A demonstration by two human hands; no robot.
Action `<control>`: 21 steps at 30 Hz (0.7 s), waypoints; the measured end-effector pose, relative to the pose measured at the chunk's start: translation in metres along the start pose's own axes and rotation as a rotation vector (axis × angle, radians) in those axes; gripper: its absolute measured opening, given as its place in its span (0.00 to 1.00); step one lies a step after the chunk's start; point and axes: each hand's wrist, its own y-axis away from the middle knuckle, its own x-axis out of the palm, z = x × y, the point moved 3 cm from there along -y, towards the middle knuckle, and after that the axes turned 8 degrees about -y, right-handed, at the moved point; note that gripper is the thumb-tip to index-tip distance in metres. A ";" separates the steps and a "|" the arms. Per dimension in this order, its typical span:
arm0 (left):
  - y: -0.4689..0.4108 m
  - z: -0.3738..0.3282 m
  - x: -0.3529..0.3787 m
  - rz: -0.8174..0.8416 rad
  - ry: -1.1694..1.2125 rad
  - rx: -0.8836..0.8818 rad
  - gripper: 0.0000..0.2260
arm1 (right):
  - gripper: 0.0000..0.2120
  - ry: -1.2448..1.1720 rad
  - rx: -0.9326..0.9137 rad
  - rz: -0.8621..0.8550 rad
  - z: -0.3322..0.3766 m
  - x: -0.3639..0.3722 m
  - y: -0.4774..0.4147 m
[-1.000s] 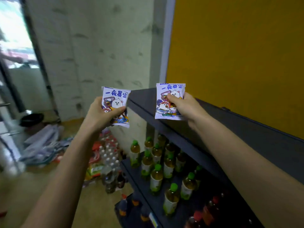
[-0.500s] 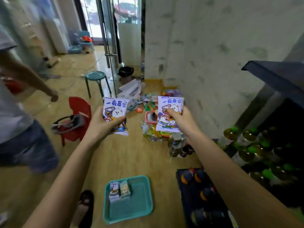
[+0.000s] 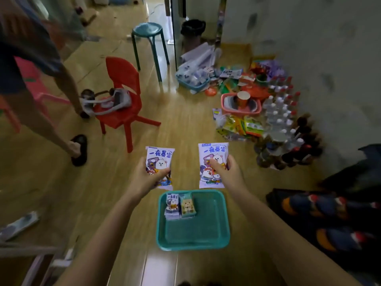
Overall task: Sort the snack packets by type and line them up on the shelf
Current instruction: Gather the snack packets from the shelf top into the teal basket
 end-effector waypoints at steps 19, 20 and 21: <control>-0.209 0.448 0.175 0.031 -0.227 -0.144 0.29 | 0.15 0.288 0.089 -0.019 -0.484 0.078 -0.197; -0.212 0.452 0.180 0.012 -0.269 -0.143 0.27 | 0.15 0.314 0.088 -0.020 -0.492 0.081 -0.200; -0.213 0.453 0.183 -0.018 -0.331 -0.135 0.27 | 0.15 0.349 0.083 -0.027 -0.498 0.084 -0.203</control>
